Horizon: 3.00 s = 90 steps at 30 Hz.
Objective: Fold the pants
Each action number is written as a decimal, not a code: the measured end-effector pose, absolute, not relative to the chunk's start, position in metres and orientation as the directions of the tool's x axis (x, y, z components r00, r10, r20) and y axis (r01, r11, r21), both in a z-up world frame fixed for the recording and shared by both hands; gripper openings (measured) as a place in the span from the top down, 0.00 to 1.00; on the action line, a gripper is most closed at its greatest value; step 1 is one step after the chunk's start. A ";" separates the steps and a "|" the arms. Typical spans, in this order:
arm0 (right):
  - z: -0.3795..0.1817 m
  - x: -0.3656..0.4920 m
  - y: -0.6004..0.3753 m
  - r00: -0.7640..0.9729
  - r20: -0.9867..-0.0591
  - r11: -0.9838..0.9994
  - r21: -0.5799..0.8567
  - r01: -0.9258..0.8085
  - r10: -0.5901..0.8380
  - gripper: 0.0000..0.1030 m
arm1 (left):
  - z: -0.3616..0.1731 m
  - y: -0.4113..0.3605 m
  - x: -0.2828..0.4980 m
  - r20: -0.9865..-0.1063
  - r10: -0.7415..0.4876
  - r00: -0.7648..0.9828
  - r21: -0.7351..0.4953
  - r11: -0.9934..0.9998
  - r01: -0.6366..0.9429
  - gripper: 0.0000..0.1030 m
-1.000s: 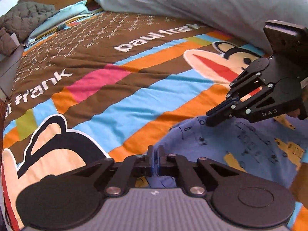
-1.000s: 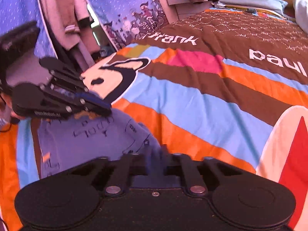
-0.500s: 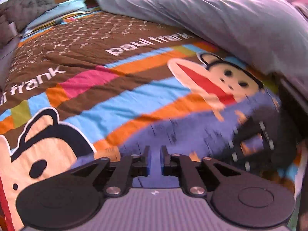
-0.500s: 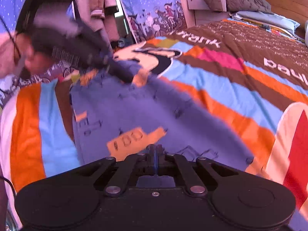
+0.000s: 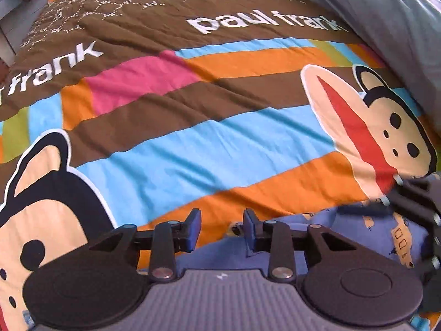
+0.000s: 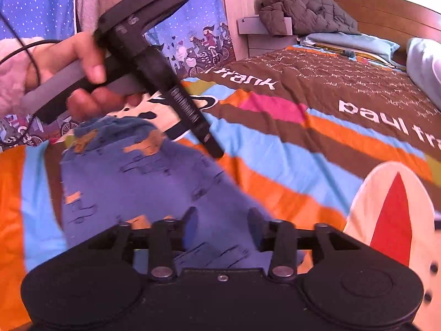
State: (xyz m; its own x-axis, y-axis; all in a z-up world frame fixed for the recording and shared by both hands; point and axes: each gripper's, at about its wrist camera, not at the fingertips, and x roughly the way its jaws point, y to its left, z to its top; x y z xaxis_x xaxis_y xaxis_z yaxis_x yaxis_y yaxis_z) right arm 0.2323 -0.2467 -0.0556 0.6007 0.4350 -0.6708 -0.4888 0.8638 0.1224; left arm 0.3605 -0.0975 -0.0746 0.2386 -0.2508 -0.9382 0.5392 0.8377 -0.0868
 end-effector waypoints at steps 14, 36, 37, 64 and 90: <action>-0.064 0.201 -0.217 0.562 -0.715 0.790 -0.022 -0.612 0.416 0.98 | -0.062 -0.089 0.343 -0.910 -0.360 0.206 -0.155 0.756 0.636 0.65; -0.063 0.194 -0.219 0.638 -0.663 0.841 -0.025 -0.541 0.390 0.97 | -0.057 -0.120 0.332 -0.945 -0.200 0.259 0.008 0.778 0.628 0.98; -0.062 0.195 -0.220 0.648 -0.658 0.848 -0.028 -0.530 0.383 0.95 | -0.054 -0.120 0.333 -0.939 -0.198 0.280 0.024 0.778 0.628 0.98; -0.033 0.128 -0.322 0.631 -0.746 0.970 0.241 -0.041 0.213 0.15 | -0.091 -0.133 0.277 -0.822 -0.106 0.559 0.197 0.869 0.455 0.48; -0.037 0.012 -0.503 0.627 -0.745 0.851 0.465 0.243 0.228 0.05 | -0.095 -0.420 0.189 -0.864 -0.466 0.192 -0.069 0.487 0.870 0.37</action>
